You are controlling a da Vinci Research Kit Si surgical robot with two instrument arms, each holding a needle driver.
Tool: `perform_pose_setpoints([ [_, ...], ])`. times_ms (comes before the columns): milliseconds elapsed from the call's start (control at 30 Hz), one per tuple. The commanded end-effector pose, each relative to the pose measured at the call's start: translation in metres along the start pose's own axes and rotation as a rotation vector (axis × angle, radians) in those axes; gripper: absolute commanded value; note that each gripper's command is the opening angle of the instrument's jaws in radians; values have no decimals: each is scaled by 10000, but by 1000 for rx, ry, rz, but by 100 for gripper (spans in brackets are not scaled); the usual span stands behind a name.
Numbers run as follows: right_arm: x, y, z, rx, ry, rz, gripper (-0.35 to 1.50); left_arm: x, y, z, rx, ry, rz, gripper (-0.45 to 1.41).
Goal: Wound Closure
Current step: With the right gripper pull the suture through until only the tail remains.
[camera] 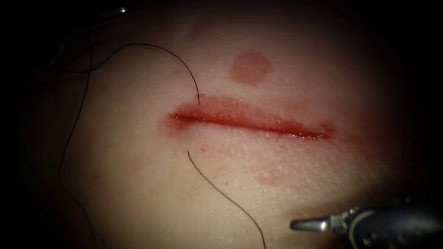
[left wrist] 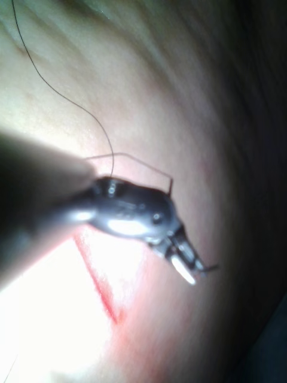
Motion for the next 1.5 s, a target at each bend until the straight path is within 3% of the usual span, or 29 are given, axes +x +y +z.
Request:
perform_pose_setpoints([
  [33,-13,-12,-6,6,-14,26,146,-8,-2,3,0,1,0,-35],
  [167,-21,4,-24,-32,-29,114,135,-8,-2,4,1,0,1,-35],
  [233,-20,20,-23,-97,2,261,131,-9,-2,5,1,0,1,-35],
  [267,-17,38,-18,-167,50,382,126,-9,-2,6,2,-1,2,-35],
  [400,-4,74,12,-291,67,530,125,-9,-2,5,1,-1,2,-35],
  [667,31,108,74,-413,52,610,116,-11,-1,7,3,-2,4,-35],
  [800,40,116,117,-401,-9,623,114,-13,0,10,-1,-6,0,-35],
  [1133,19,133,217,-410,-185,706,106,-16,1,14,-6,-7,2,-35],
  [1367,-1,153,233,-526,-306,705,108,-18,4,12,-13,-5,-1,-35],
  [1500,-8,156,240,-556,-321,680,108,-20,3,13,-11,-5,-6,-35],
])
